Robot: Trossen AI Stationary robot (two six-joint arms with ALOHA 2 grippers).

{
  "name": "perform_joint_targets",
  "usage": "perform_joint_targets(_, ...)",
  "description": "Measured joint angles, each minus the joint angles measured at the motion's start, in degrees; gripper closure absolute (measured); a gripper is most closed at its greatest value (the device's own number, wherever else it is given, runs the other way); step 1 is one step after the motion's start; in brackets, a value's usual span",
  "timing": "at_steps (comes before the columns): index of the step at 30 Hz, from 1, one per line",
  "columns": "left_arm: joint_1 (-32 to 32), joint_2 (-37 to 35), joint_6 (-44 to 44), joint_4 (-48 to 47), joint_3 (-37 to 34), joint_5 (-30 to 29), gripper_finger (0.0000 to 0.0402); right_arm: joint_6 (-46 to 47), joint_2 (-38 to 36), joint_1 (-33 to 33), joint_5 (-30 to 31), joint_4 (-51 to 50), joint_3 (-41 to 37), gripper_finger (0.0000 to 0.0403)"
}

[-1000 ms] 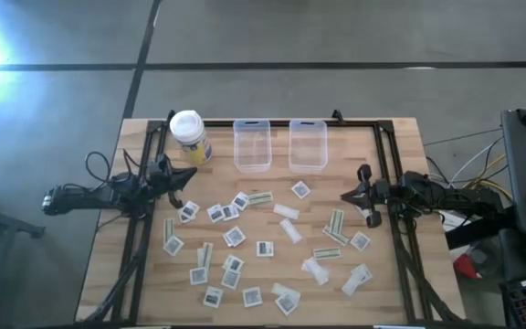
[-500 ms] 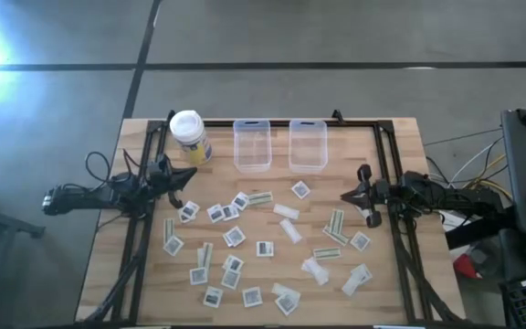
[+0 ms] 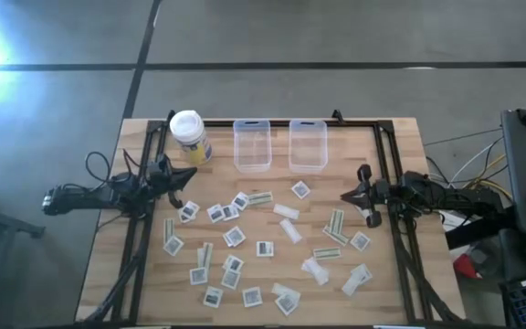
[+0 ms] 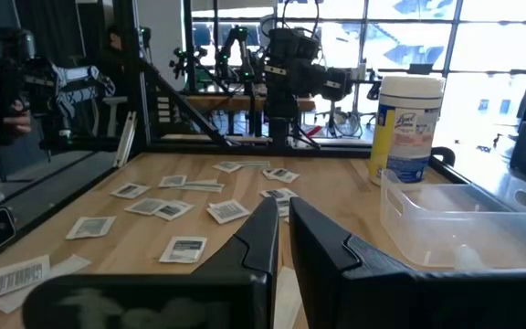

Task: Pick & Place First Aid Supplies

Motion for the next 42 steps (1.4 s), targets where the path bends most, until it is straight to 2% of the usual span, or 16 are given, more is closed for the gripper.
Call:
perform_joint_targets(10, 0.02, 0.0, 0.85, 0.32, 0.0, 0.0, 0.0401, 0.05, -0.01, -0.02, 0.01, 0.35, 0.0, 0.0376)
perform_joint_targets(14, 0.02, 0.0, 2.03, 0.45, 0.0, 0.0, 0.0401, 2.86, 0.01, -0.01, 0.11, 1.27, -0.02, 0.0376)
perform_joint_targets(18, 0.02, 0.01, 2.06, 0.44, 0.01, 0.0, 0.0401, 6.64, 0.01, -0.02, 2.56, 4.28, -0.02, 0.0376)
perform_joint_targets(26, 0.02, 0.01, 1.79, 0.44, 0.0, 0.0, 0.0401, 6.64, 0.01, 0.0, 5.45, 14.12, -0.02, 0.0376)
perform_joint_targets(30, 0.02, 0.02, 1.77, 0.44, 0.0, 0.0, 0.0401, 10.12, -0.01, 0.0, 8.93, 17.88, 0.21, 0.0375)
perform_joint_targets(33, 0.02, 0.02, 1.77, 0.44, 0.0, 0.0, 0.0401, 11.78, 0.06, -0.02, 11.68, 17.51, 1.17, 0.0366)
perform_joint_targets(37, 0.02, 0.02, 1.75, 0.44, 0.1, 0.0, 0.0401, 12.1, 0.07, -0.02, 12.23, 14.92, 3.64, 0.0345)
perform_joint_targets(42, -0.02, 0.01, 2.03, 0.45, 0.5, -0.01, 0.0401, 16.72, 0.3, 0.0, 18.15, 1.63, 10.44, 0.0303)
